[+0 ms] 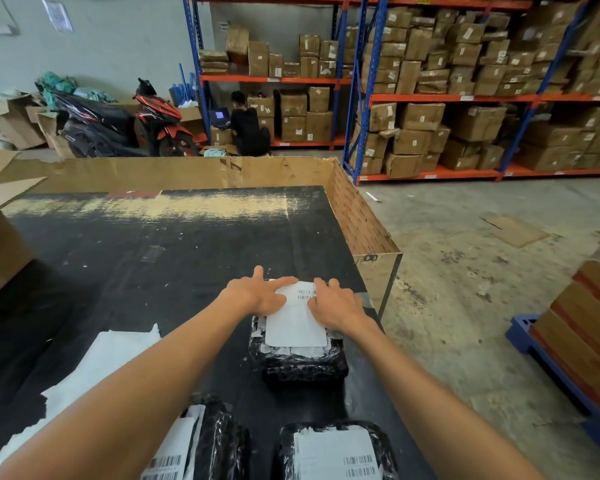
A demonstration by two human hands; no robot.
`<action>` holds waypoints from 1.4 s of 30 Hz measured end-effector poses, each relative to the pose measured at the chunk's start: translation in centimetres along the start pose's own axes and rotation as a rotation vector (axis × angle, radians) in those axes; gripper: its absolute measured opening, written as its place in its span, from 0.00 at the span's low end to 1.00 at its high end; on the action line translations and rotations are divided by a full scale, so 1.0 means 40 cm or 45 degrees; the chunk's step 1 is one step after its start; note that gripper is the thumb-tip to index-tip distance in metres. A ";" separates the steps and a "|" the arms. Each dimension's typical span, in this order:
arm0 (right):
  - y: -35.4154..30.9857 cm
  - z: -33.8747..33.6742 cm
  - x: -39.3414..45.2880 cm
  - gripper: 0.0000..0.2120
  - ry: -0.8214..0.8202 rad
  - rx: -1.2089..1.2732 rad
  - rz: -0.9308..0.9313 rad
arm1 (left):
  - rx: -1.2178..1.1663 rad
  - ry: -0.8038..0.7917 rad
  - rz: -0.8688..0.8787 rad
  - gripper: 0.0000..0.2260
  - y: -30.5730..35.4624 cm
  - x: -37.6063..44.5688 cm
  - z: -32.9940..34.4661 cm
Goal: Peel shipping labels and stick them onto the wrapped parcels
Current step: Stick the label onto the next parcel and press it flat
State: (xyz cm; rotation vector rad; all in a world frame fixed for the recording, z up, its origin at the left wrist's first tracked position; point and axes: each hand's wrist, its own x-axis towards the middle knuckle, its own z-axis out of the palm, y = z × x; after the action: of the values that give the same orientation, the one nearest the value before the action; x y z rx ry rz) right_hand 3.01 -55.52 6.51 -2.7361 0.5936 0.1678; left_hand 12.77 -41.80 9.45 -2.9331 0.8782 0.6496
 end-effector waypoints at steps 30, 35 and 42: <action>0.078 -0.003 -0.047 0.49 -0.227 0.553 -0.199 | -0.130 -0.366 0.195 0.66 -0.085 -0.038 0.000; 0.095 -0.009 -0.052 0.28 -0.273 0.830 -0.189 | -0.193 -0.397 0.252 0.69 -0.103 -0.031 -0.002; 0.072 0.050 -0.042 0.20 -0.004 0.766 -0.106 | -0.351 -0.370 0.224 0.48 -0.109 -0.038 0.005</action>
State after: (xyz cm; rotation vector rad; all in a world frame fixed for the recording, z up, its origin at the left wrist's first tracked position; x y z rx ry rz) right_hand 0.17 -56.67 4.09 -2.1696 0.4380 -0.0272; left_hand 13.84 -37.28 9.41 -2.8928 1.0965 1.2648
